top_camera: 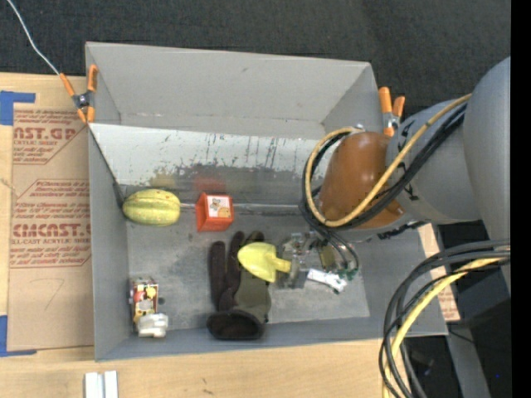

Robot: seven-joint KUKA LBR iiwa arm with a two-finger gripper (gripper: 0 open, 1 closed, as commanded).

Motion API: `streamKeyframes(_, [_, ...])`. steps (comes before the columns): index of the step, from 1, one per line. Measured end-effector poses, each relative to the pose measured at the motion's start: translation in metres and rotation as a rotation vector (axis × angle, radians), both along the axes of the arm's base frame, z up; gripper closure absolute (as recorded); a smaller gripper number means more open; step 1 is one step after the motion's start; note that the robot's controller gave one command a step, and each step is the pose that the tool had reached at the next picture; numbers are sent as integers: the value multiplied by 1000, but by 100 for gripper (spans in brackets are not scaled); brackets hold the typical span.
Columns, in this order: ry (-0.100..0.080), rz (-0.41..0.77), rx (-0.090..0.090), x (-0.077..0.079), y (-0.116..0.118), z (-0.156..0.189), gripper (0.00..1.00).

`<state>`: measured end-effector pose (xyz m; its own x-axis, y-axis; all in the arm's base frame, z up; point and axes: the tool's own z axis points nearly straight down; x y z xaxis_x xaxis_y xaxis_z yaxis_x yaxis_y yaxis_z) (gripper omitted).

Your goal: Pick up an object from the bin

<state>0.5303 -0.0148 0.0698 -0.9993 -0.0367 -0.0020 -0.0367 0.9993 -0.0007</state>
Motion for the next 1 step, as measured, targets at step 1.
streamKeyframes(1, [0,1,0,0,0,0,100])
